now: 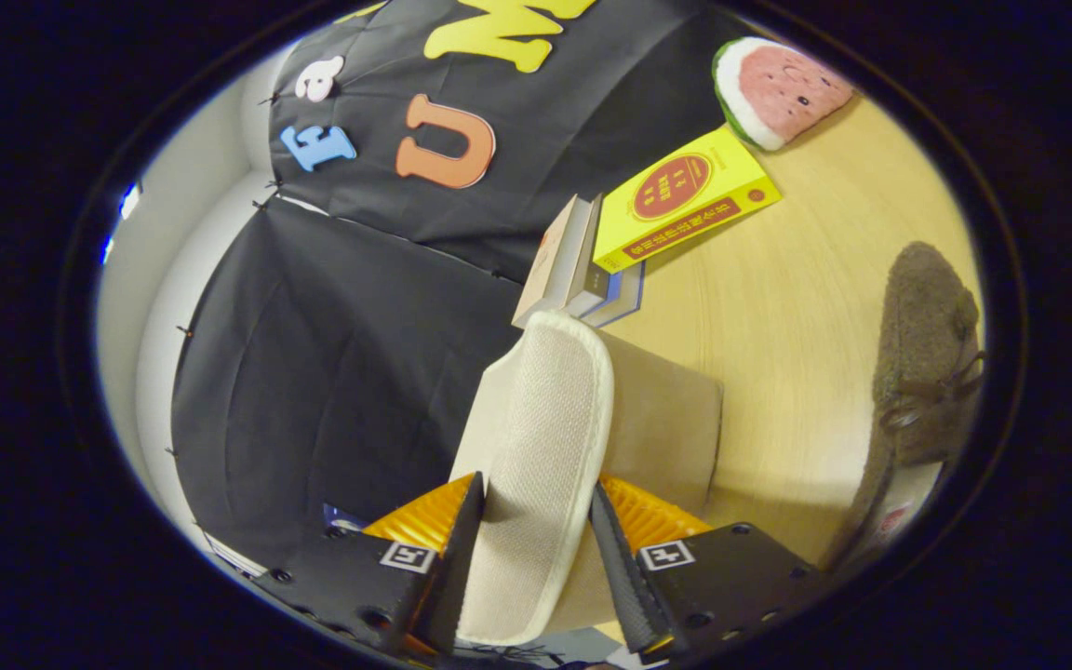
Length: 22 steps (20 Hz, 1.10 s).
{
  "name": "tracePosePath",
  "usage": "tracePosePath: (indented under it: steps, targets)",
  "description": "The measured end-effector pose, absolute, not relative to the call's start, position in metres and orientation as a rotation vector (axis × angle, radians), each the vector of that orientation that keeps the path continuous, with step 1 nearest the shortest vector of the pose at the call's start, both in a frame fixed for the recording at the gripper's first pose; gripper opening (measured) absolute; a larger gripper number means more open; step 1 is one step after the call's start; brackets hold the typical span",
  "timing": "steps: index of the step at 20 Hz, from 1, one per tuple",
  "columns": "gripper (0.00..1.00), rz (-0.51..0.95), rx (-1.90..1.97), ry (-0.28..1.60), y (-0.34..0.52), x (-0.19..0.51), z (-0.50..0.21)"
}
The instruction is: Open the storage box then place both shoes into the box .Put the left shoe in first, then the right shoe, with the right side of both shoes facing outward in a uniform manner.
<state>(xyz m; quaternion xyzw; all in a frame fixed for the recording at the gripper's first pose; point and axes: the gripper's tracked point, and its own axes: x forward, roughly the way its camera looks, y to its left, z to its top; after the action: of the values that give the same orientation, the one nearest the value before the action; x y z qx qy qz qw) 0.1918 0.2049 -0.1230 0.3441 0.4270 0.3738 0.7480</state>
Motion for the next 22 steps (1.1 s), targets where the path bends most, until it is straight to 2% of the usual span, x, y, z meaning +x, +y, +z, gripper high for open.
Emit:
tracePosePath:
  steps: [9, 11, 12, 16, 22]
  targets:
    - [0.20, 0.722, 0.704, 0.932, 0.189, 0.190, -0.105]
    - [0.18, 0.713, 0.677, 0.930, 0.186, 0.181, -0.098]
    - [0.04, 0.678, 0.655, 0.934, 0.193, 0.189, -0.101]
    - [0.04, 0.624, 0.593, 0.911, 0.201, 0.187, -0.072]
    - [0.03, 0.647, 0.538, 0.828, 0.244, 0.174, 0.013]
